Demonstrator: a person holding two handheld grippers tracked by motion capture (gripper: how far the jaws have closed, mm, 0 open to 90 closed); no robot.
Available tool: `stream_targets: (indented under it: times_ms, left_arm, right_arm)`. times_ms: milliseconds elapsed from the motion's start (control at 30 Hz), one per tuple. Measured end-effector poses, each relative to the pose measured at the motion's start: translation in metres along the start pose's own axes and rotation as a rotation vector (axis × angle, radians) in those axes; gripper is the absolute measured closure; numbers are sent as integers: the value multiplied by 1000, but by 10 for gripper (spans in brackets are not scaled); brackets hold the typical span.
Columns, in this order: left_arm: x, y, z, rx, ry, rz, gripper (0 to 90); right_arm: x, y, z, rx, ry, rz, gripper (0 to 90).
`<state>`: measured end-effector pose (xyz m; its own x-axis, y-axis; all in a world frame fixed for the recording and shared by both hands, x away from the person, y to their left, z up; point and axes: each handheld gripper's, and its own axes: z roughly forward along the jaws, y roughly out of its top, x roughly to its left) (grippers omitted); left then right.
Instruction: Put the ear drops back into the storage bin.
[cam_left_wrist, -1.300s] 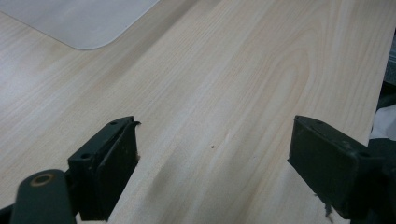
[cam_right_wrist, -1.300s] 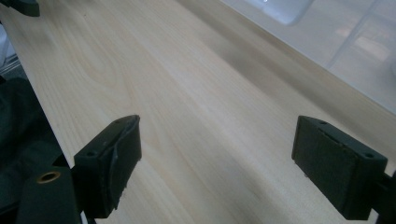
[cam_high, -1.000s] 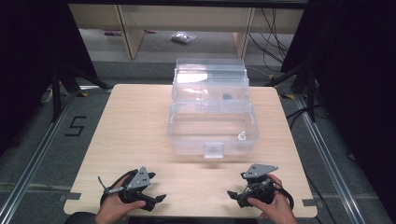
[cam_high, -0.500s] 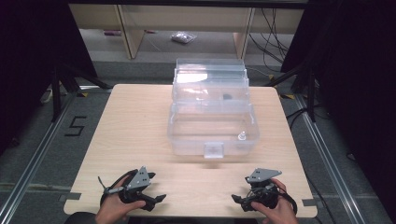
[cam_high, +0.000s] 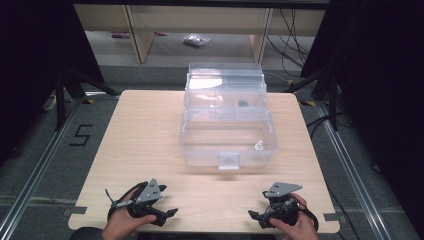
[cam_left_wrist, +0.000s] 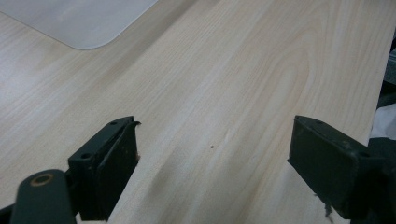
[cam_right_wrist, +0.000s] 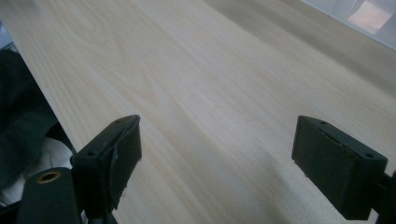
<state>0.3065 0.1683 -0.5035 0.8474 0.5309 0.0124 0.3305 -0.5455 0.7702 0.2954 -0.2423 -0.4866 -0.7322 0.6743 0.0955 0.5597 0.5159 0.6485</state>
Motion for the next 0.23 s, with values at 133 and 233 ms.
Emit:
stream_targets:
  times_ms: [133,233]
  left_arm:
    - [2,0,-1,16,8,19,150]
    - [2,0,-1,17,9,21,150]
  right_arm:
    - [-1,0,1,-28,0,0,166]
    - [0,0,1,-29,0,3,166]
